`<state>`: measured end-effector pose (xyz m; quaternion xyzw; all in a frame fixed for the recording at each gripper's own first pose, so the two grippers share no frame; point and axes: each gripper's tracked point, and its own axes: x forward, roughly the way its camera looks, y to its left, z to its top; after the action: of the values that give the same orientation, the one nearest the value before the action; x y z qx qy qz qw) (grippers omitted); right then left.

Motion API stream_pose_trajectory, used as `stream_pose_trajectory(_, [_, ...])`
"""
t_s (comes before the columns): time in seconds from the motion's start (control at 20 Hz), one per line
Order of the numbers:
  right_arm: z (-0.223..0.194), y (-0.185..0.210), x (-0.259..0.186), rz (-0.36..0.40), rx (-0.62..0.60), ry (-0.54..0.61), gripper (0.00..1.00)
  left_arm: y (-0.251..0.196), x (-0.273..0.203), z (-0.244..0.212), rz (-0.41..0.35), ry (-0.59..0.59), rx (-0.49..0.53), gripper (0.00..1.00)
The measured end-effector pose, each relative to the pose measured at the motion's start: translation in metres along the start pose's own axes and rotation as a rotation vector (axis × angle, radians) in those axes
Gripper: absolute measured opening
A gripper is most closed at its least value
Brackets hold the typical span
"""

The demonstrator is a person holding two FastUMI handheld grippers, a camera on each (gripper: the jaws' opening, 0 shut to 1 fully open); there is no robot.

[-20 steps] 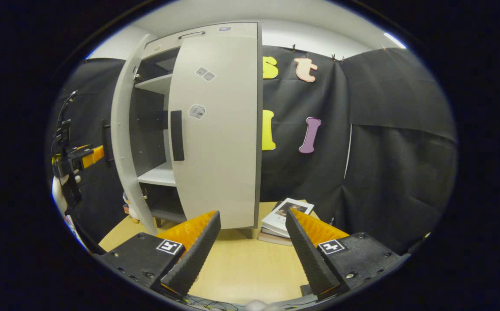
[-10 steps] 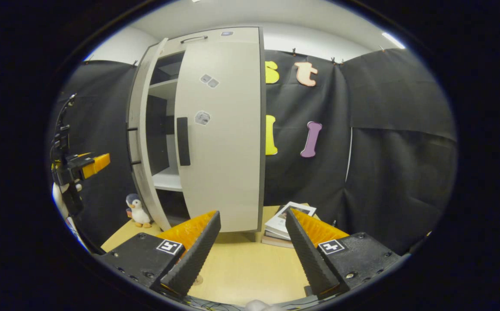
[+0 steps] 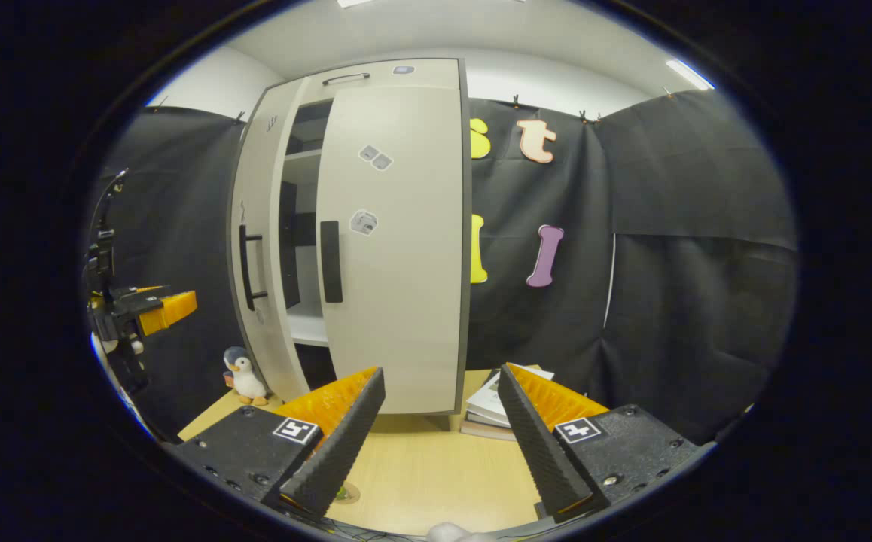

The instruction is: Grasp the bottle in the cabinet with the left hand and place it on the coaster, then close the right door with the right hand and the left door with the left hand.

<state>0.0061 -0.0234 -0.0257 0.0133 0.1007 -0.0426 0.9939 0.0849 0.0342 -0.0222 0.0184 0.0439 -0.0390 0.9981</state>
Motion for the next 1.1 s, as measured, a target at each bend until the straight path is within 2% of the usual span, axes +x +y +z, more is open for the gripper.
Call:
stream_pose_trajectory(0.3, [0.001, 0.012, -0.002, 0.01, -0.008, -0.013, 0.99, -0.006, -0.032, -0.006, -0.012, 0.011, -0.006, 0.96])
stream_pose_trajectory(0.6, [-0.008, 0.018, -0.005, 0.005, -0.008, -0.009, 1.0, 0.015, -0.062, -0.035, 0.079, 0.065, -0.044, 0.96])
stream_pose_trajectory(0.85, [-0.006, 0.026, -0.005, 0.01, -0.011, -0.01, 1.0, 0.022, -0.067, -0.048, 0.101, 0.091, -0.066, 0.96])
stream_pose_trajectory(1.1, [-0.004, 0.032, -0.007, 0.011, -0.022, -0.02, 1.0, 0.021, -0.068, -0.045, 0.093, 0.08, -0.052, 0.96])
